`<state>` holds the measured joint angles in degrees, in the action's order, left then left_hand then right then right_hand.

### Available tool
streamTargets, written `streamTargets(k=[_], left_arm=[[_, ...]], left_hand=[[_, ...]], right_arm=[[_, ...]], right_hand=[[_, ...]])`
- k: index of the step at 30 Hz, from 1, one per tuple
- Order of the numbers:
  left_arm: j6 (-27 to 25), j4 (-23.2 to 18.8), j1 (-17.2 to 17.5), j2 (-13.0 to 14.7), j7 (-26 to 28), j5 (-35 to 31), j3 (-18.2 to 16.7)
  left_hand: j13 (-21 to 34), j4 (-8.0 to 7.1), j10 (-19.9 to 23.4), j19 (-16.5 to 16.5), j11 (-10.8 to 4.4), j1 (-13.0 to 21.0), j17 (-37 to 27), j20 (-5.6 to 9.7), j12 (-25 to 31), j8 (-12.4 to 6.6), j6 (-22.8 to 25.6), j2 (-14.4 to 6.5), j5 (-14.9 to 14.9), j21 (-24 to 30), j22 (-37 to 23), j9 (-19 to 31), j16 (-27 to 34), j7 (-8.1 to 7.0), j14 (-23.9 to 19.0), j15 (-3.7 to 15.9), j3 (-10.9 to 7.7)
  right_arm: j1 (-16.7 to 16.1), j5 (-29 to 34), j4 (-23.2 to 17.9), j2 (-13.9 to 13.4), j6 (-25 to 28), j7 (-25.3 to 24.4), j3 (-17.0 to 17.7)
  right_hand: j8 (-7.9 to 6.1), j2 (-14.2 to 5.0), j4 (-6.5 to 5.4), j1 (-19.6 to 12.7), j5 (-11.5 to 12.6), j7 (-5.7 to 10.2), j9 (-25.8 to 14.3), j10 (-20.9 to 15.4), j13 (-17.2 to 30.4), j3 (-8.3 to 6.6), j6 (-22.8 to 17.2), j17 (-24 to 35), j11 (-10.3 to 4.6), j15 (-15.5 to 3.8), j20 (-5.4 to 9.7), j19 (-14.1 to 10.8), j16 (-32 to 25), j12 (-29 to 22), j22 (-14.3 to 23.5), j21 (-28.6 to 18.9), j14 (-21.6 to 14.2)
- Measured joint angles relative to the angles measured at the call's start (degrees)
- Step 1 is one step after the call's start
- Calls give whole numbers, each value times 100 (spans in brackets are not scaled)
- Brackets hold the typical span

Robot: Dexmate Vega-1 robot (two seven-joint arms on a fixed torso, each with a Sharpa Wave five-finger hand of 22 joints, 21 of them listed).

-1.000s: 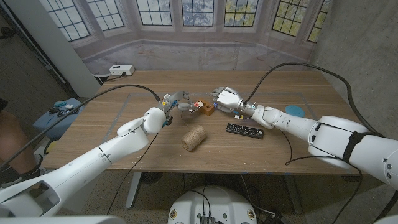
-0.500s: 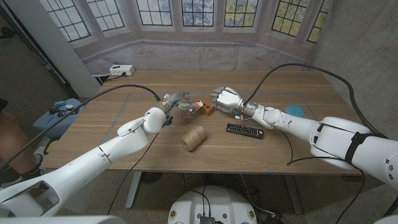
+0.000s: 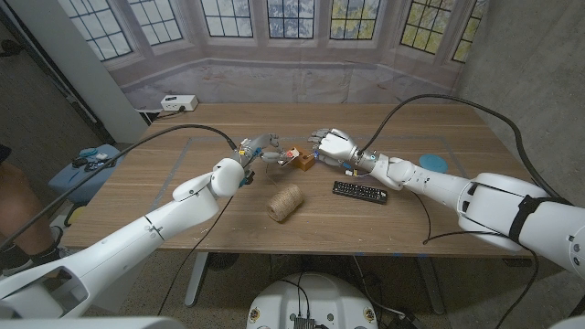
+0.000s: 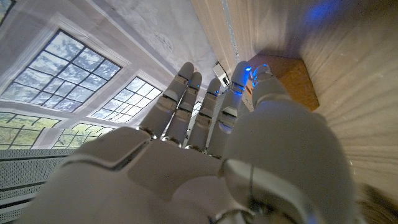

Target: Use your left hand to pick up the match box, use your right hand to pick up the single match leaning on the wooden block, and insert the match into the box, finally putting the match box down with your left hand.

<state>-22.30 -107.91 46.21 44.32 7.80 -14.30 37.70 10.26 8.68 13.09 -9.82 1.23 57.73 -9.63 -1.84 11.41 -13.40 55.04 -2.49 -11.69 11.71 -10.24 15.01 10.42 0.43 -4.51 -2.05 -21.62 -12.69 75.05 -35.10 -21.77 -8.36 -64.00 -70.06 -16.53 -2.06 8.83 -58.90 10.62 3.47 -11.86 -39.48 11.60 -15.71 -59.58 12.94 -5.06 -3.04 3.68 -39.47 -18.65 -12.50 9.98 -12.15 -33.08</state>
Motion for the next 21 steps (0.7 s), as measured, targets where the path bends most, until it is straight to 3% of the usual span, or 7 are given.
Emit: streamTargets(k=[21], left_arm=[[-40,-56,54,21,28,-10,-15]], left_hand=[[0,24,0,0,0,3,0,0,0,19,-10,-3,0,0,0,-13,0,9,0,0,24]], right_arm=[[-67,26,-295,-144,88,0,-3]], right_hand=[[86,-8,-14,-38,0,22,0,1,0,47,148,-1,1,0,0,0,0,22,0,0,0]])
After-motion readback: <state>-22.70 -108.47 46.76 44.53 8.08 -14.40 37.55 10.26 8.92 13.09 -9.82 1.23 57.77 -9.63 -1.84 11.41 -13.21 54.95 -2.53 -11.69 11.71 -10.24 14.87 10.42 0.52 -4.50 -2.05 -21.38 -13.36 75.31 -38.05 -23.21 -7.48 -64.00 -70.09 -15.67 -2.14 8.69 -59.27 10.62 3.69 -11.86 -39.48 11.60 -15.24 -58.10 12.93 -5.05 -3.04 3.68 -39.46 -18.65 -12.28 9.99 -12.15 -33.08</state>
